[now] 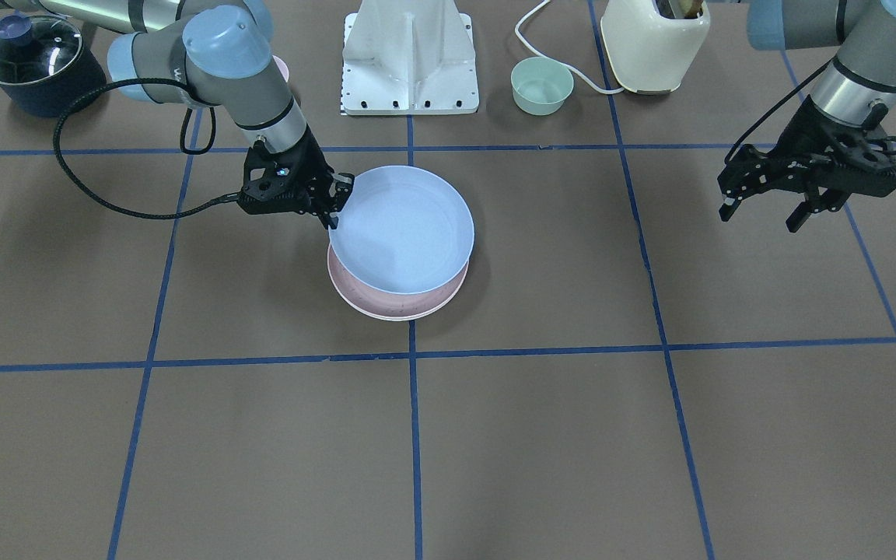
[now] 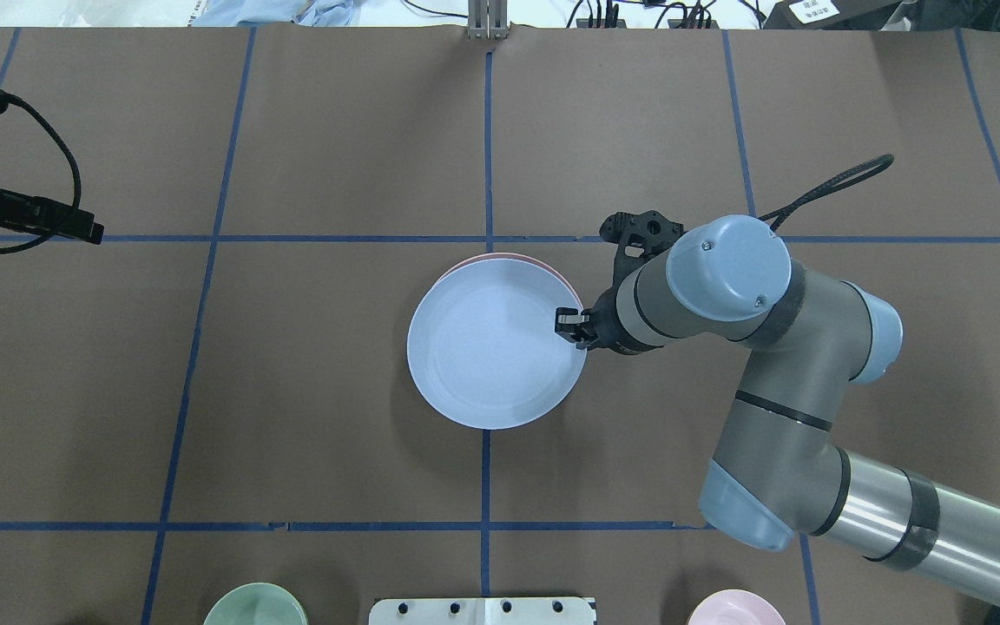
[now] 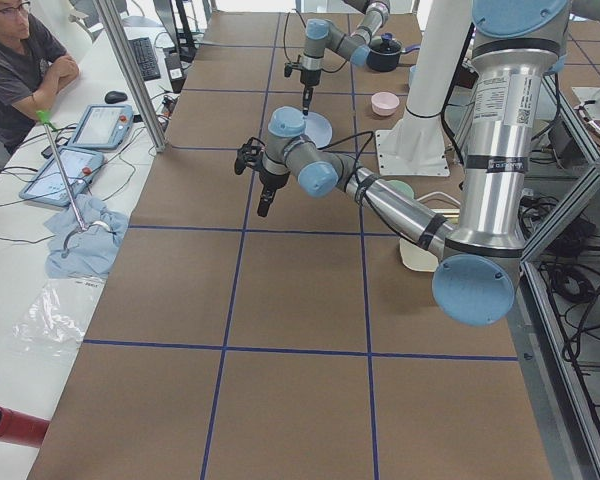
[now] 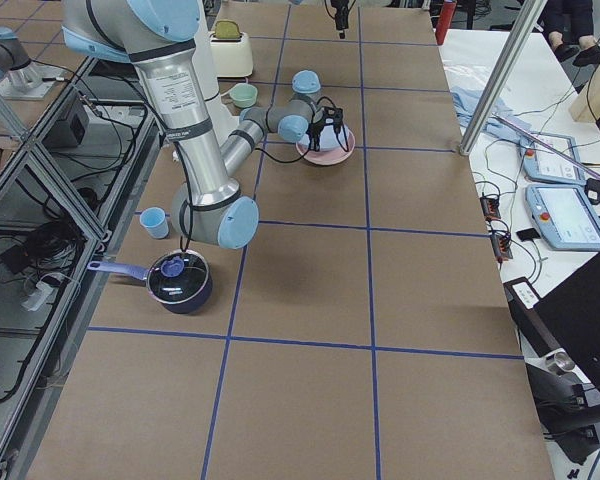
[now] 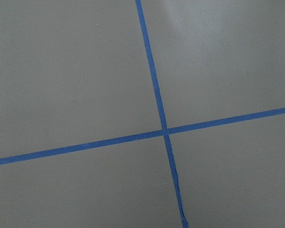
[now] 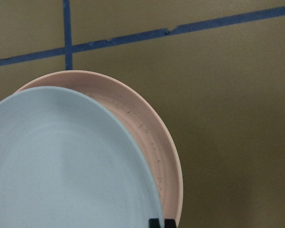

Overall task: Stack three plates with pink and blue
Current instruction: 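Open the right gripper and withdraw it away from the stack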

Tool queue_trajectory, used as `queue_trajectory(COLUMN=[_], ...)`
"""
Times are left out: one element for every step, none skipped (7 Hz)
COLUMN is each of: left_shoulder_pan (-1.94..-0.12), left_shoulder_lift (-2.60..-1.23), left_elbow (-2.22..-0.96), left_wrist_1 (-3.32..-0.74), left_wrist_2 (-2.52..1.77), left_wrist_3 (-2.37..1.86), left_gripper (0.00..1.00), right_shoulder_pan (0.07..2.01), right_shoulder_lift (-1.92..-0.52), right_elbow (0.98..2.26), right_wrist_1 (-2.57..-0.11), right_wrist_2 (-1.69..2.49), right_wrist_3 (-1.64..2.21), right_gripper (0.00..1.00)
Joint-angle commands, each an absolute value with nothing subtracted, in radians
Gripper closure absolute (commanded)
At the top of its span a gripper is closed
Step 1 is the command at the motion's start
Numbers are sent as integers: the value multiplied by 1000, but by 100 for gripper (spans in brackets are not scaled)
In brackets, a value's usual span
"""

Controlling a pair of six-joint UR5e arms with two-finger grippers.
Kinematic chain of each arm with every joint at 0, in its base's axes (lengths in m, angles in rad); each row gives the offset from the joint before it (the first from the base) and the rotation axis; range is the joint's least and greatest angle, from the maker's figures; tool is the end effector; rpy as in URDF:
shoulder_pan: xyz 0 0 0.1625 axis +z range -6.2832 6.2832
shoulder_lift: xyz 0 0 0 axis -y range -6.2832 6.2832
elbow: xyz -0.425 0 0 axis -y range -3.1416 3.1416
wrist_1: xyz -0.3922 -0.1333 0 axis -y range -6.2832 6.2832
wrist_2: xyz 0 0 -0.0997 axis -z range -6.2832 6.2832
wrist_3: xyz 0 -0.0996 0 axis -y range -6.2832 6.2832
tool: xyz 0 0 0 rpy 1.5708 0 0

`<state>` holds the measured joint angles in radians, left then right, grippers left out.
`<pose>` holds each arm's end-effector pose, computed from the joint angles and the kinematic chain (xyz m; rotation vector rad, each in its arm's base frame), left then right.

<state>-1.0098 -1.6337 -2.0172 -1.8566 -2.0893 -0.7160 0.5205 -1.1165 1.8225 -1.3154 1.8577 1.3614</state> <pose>0.1953 -0.4686 0.3848 0.3308 0.8555 0.0621 -0.4859 -0.3997 0.2629 0.0937 -0.9862 0.1474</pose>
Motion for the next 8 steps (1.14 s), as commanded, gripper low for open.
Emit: queue_trajectory(left_shoulder_pan=[-1009,-1009,-1011,-1014,-1019,-1044,-1096,-1170], left_shoulder_lift=[-1634,-1634,-1632,-1623,-1606,-1589,-1571,-1554], left_elbow=[-2016,-2011,-2010,-2010,-2010,-2010,-1993,-1950], left_wrist_1=[-1856,-1858,-1858,-1858,-1859,-1859,-1859,-1859], left_wrist_2=[-2089,-2089,-2089,-2089,-2089,-2091,-2095,-2156], left_wrist_3=[-716,-716,-715,-712,-671,-628,-523,-392], left_gripper=[0,0,0,0,0,0,0,0], right_shoulder_pan=[525,525,528,531,554,599,662,748], right_shoulder_lift=[-1114,-1114,-1115,-1115,-1117,-1117,-1115,-1126], right_elbow=[1816,1815,1815,1819,1819,1833,1857,1908], right_wrist_1=[-1315,-1315,-1315,-1313,-1318,-1350,-1436,-1536], right_wrist_2=[1838,1838,1838,1826,1828,1853,1909,1969], right_wrist_3=[1353,1356,1355,1353,1345,1336,1262,1155], right_gripper=[100,100,13,0,0,0,0,0])
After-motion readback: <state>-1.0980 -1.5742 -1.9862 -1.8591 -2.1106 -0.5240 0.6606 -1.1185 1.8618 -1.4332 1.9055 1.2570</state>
